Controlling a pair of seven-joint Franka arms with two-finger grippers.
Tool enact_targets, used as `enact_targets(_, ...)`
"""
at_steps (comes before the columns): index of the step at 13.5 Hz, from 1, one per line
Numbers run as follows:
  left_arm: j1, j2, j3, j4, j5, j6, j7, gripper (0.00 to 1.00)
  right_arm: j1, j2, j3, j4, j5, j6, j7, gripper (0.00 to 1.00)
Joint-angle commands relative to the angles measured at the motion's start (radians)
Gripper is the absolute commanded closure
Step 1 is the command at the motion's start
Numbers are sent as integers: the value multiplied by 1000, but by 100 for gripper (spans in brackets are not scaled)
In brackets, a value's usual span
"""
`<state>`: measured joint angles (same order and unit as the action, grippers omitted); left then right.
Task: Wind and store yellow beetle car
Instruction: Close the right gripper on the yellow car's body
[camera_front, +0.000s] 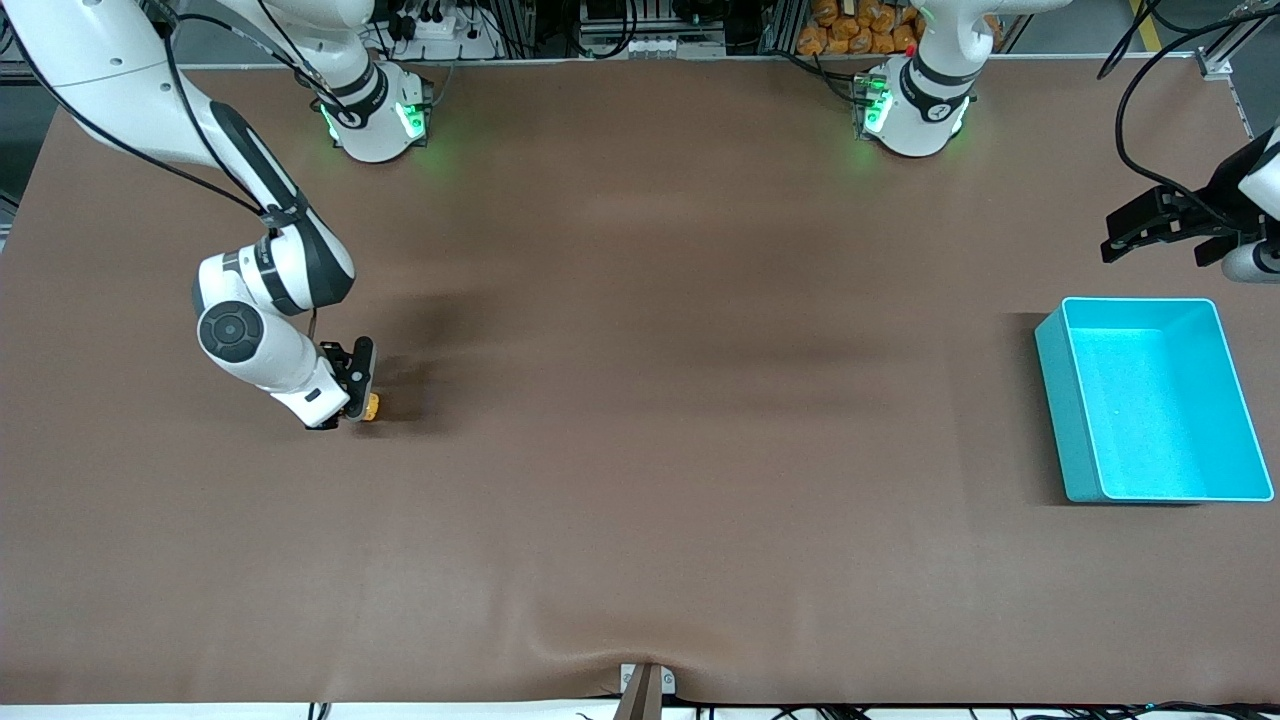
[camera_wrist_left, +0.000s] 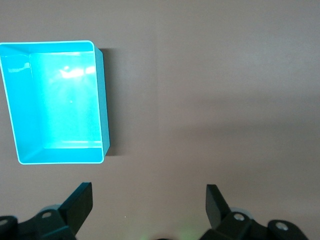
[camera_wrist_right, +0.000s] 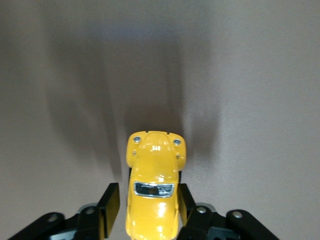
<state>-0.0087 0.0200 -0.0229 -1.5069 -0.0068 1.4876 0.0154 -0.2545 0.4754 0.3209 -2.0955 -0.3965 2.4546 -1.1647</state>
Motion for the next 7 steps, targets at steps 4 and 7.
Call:
enact_targets(4, 1, -11, -3, -3, 14, 3, 12, 0, -42, 32, 17, 15, -90, 1, -17, 79)
enact_targets(7, 1, -11, -5, -3, 14, 3, 12, 0, -69, 32, 17, 17, -152, 1, -18, 80)
